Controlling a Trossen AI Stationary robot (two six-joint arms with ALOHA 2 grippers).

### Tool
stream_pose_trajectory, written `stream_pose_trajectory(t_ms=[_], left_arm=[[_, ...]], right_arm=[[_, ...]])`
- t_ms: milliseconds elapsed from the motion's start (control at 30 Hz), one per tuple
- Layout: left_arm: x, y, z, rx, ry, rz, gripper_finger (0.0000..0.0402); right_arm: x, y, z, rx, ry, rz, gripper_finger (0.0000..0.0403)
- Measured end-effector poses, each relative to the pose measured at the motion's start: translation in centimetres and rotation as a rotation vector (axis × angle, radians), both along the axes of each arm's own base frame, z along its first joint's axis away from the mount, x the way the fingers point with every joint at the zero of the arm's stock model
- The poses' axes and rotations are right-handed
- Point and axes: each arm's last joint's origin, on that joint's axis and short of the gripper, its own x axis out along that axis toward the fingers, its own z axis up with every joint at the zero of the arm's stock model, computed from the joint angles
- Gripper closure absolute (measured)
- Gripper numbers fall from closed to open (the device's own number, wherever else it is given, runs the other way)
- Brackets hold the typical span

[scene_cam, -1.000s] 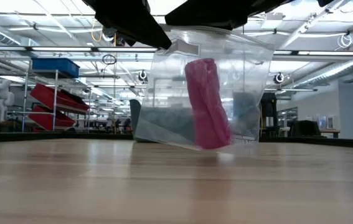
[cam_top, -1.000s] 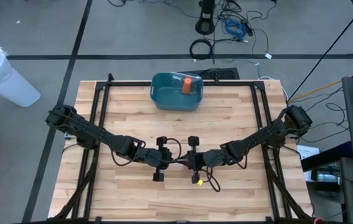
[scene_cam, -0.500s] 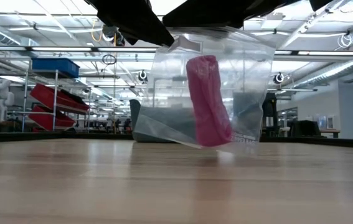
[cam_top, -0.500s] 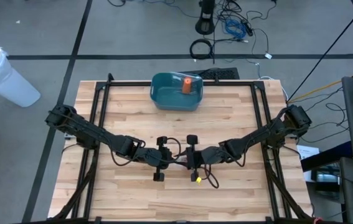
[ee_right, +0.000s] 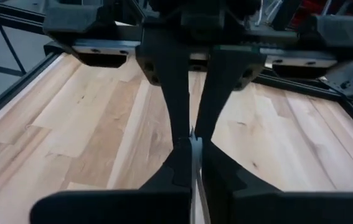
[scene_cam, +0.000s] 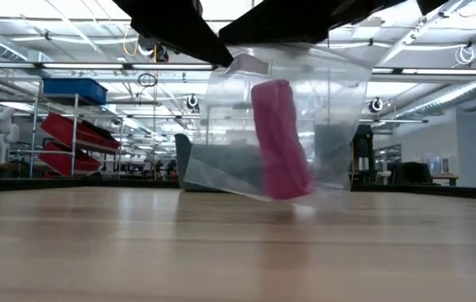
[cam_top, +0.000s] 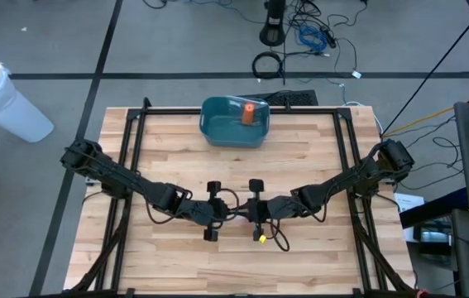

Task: Roll bandage
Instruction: Close the transparent zip lock containing the rolled pink bandage

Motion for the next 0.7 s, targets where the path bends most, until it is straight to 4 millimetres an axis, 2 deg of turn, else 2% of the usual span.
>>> stream_pose_trajectory(t_ms=[300, 533, 700], left_arm=[[-0.1, -0.5, 0.2, 0.024, -0.022, 0.001, 0.0401], [-0.1, -0.7, 0.2, 0.028, -0.029, -0.019, 0.0401], [-0.2, -0.9, 0.2, 0.026, -0.027, -0.027, 0.0401]], right_arm=[[-1.6, 1.6, 0.4, -0.034, 0.046, -0.044, 0.0401], [-2.1, 1.8, -0.2, 0.002, 0.116, -0.075, 0.0402], [-2.8, 2.6, -0.6, -0.016, 0.150, -0.075, 0.0403]])
